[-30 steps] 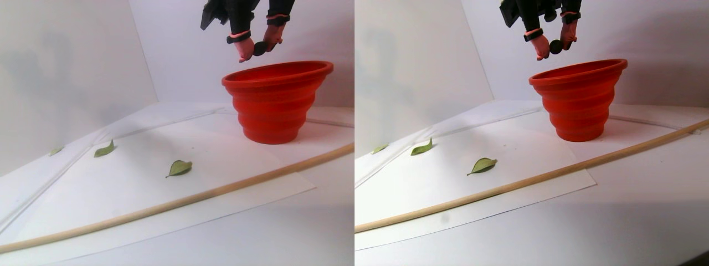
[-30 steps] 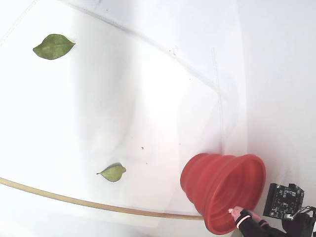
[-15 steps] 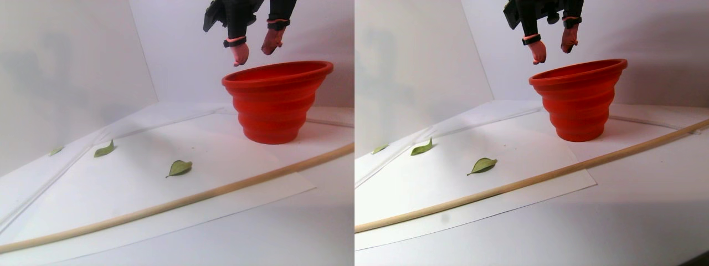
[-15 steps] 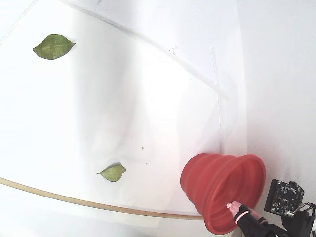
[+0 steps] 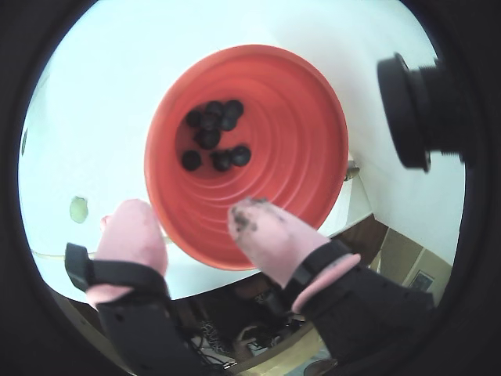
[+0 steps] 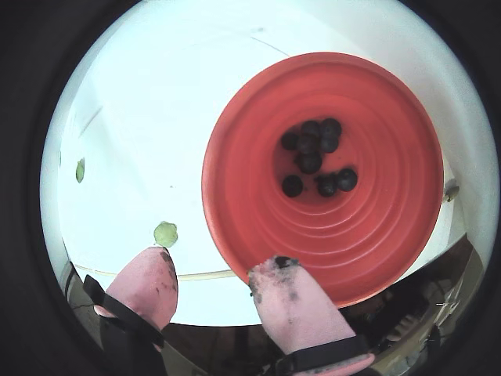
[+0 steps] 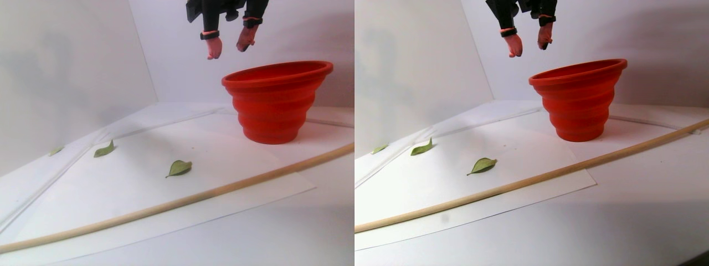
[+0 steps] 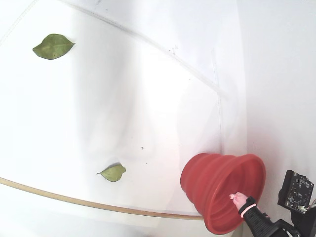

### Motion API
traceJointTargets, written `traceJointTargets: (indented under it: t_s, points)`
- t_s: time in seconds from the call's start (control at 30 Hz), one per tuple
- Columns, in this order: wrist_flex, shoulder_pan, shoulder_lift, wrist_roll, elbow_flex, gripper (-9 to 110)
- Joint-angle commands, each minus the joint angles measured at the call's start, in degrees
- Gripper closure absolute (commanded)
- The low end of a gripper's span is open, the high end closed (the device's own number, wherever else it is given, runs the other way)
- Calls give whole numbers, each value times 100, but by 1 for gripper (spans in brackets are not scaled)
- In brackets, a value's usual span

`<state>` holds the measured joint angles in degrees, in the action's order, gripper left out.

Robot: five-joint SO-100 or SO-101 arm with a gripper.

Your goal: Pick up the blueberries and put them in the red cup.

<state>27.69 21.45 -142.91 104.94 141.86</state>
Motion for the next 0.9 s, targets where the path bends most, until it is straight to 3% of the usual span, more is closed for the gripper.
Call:
traceJointTargets:
  t_s: [0.0, 0.87]
  points:
    - [158, -176, -615, -325, -360, 84]
    - [1626, -1046, -2206, -3366, -369, 84]
